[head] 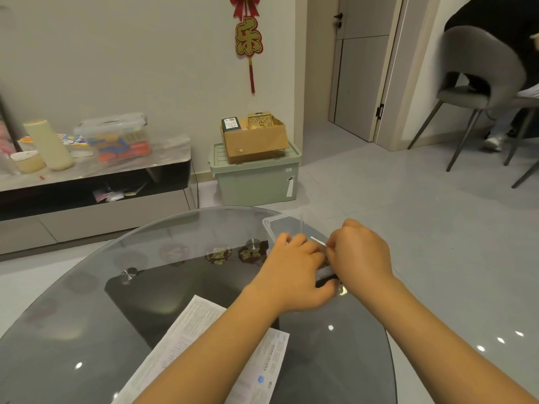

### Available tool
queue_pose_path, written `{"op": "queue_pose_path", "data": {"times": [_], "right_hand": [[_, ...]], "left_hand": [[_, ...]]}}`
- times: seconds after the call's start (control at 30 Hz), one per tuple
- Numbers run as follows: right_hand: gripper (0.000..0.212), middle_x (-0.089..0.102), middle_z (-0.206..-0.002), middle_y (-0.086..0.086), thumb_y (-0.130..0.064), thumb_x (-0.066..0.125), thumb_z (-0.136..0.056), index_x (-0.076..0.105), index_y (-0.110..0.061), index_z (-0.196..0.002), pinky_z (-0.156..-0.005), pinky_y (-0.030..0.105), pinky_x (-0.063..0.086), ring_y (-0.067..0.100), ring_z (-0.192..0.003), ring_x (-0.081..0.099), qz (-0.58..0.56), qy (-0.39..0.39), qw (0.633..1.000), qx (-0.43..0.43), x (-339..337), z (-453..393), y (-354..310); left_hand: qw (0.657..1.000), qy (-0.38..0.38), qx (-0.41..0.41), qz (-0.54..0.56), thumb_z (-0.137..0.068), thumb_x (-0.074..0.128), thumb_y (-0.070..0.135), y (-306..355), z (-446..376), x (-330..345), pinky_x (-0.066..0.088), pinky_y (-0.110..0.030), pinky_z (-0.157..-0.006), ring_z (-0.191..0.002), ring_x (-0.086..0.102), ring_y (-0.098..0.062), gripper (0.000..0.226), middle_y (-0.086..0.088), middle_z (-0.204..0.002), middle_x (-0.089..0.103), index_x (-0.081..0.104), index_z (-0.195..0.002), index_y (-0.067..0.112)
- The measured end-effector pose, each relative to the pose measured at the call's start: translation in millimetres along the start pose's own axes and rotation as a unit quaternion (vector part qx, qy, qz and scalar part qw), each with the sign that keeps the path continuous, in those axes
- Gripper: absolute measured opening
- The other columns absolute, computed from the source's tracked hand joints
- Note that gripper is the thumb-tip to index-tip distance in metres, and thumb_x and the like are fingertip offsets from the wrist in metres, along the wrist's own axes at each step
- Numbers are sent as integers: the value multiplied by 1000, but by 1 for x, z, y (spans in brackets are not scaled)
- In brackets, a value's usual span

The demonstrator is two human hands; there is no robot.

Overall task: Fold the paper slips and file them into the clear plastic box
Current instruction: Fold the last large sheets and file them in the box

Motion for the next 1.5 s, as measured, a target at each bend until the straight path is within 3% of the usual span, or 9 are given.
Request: {"op": "queue_pose_path", "data": {"times": [0.1, 0.2, 0.37, 0.57, 0.73, 0.83, 1.07, 1.3, 1.5], "right_hand": [[19, 35, -87, -1, -18, 50, -92, 69, -14, -95, -59, 27, 35, 20, -71, 45, 1, -48, 999, -5, 6, -3, 1], [18, 37, -94, 0, -19, 53, -92, 70, -14, -97, -66, 28, 40, 24, -82, 54, -72, -71, 995, -7, 7, -5, 6], [12, 50, -97, 5, -10, 52, -90, 63, -12, -91, -66, 22, 35, 16, -79, 49, -205, -34, 978, 15, 3, -2, 19], [22, 52, -109, 6, -5, 43, -92, 57, -12, -109, -72, 24, 38, 14, -83, 48, -259, -22, 965, 38, 4, 1, 24], [25, 55, -111, 5, -8, 44, -92, 58, -16, -111, -78, 30, 45, 16, -86, 53, -270, -19, 962, 21, -3, 7, 21], [22, 56, -106, 2, -10, 47, -91, 60, -18, -107, -75, 29, 47, 13, -82, 53, -281, -4, 960, -11, -10, 14, 13], [20, 54, -95, -5, -12, 51, -89, 63, -20, -104, -77, 32, 48, 11, -77, 53, -309, -14, 945, -105, -22, 57, -21], [20, 53, -94, -5, -15, 51, -90, 61, -21, -106, -79, 33, 49, 9, -78, 51, -269, -90, 940, -192, -9, 105, -54], [23, 58, -105, -5, -21, 50, -91, 62, -23, -110, -77, 29, 49, 10, -83, 54, -194, -176, 932, -252, 21, 135, -76]], "left_hand": [[1000, 4, -8, 20, -77, 26, 57, -5, 0, 3, 22, -29, -99, -106, 47, -14, 62, 6, -115, 59, 62, -110, 19], [999, 12, -12, 40, -76, 28, 56, -7, 1, 1, 18, -26, -104, -113, 45, -18, 67, -2, -122, 54, 56, -120, 12], [999, -35, 14, 16, -75, 23, 60, -4, -1, 5, 10, -37, -114, -133, 36, -13, 77, 3, -142, 45, 49, -135, 19], [995, -92, 19, -23, -71, 15, 64, -5, -3, 9, 11, -39, -113, -142, 19, -11, 84, 6, -150, 34, 42, -140, 27], [996, -84, -29, -6, -80, 31, 56, -4, 7, 2, -10, -39, -115, -145, -1, -8, 77, 4, -158, 14, 23, -149, 22], [996, -51, -68, 9, -83, 30, 54, -2, 20, -12, -12, -39, -116, -144, -8, -7, 75, 5, -159, 5, 18, -150, 24], [986, -16, -166, 15, -93, 44, 43, 12, 92, -41, -13, -32, -115, -144, -6, -5, 64, 10, -158, 4, 15, -149, 31], [957, -77, -278, 27, -95, 40, 47, 20, 179, -31, -6, -36, -118, -145, -1, -9, 61, 12, -158, 2, 13, -147, 37], [924, -58, -377, 33, -96, 39, 43, 6, 243, -29, 4, -35, -119, -141, 21, -11, 50, 10, -154, 23, 27, -143, 32]]}}
Point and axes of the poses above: each hand's wrist, its own z-axis away from the middle knuckle, its own x-axis out of the palm, y = z × x, the point moved 7 cm from there along -z, towards the middle knuckle
